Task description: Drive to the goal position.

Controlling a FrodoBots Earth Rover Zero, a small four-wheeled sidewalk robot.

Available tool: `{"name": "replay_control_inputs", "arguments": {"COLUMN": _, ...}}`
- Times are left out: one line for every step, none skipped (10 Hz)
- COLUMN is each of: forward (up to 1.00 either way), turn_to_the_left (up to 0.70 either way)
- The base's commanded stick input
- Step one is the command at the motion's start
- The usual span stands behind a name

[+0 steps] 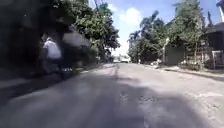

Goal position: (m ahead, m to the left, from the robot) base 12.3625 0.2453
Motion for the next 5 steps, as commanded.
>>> {"name": "replay_control_inputs", "arguments": {"forward": 1.00, "turn_to_the_left": -0.09}}
{"name": "replay_control_inputs", "arguments": {"forward": 1.00, "turn_to_the_left": -0.04}}
{"name": "replay_control_inputs", "arguments": {"forward": 1.00, "turn_to_the_left": -0.01}}
{"name": "replay_control_inputs", "arguments": {"forward": 1.00, "turn_to_the_left": -0.01}}
{"name": "replay_control_inputs", "arguments": {"forward": 1.00, "turn_to_the_left": -0.01}}
